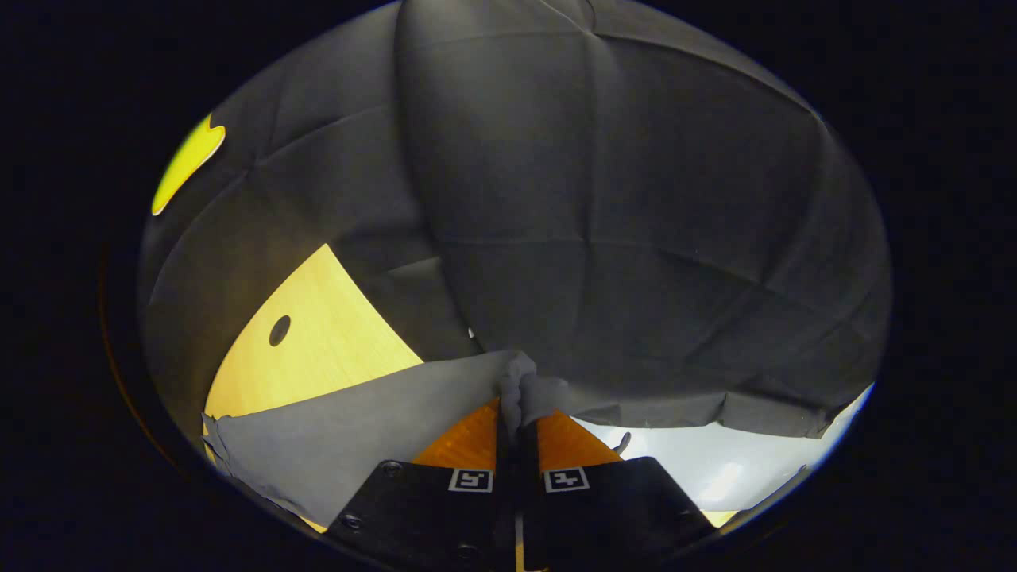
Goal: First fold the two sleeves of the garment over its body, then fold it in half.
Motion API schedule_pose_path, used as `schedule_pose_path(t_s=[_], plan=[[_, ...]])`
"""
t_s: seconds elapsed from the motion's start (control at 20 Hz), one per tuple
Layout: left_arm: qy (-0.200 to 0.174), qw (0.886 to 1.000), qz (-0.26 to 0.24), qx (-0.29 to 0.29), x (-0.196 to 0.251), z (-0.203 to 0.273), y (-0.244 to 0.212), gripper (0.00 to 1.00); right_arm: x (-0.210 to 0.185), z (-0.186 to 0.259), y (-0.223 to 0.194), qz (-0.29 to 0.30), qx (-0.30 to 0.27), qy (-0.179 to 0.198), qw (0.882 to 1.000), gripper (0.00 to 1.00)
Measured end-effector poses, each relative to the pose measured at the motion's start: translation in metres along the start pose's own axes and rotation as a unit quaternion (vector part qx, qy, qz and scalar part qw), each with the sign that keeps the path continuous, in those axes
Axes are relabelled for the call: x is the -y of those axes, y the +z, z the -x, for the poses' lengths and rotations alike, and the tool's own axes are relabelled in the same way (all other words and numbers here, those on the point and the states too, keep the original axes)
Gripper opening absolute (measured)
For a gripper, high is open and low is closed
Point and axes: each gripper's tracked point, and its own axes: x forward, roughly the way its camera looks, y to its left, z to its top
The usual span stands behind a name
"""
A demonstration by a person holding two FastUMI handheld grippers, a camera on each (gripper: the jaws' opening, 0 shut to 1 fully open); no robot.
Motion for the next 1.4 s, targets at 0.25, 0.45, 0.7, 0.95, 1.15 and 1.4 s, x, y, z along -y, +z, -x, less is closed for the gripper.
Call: schedule_pose_path(t_s=[0.25,0.45,0.7,0.95,1.15,1.4], plan=[[0.007,1.0,0.007,0.018,-0.015,0.017,0.004,0.98,-0.021,0.047,0.032,0.066,0.061,0.017,0.996,0.09],[-0.001,1.0,0.02,0.024,-0.024,0.028,0.0,0.98,-0.06,0.091,0.043,0.106,0.099,0.049,0.988,0.08],[-0.003,0.999,0.034,0.034,-0.047,0.045,-0.003,0.98,-0.121,0.173,0.068,0.153,0.148,0.106,0.971,0.08],[0.006,0.998,0.049,0.04,-0.076,0.064,-0.014,0.98,-0.203,0.231,0.066,0.21,0.19,0.163,0.945,0.08],[0.021,0.997,0.069,0.041,-0.1,0.077,-0.022,0.98,-0.264,0.275,0.041,0.277,0.208,0.206,0.915,0.08],[0.043,0.995,0.086,0.038,-0.128,0.088,-0.032,0.97,-0.347,0.318,-0.018,0.331,0.196,0.265,0.884,0.08]])
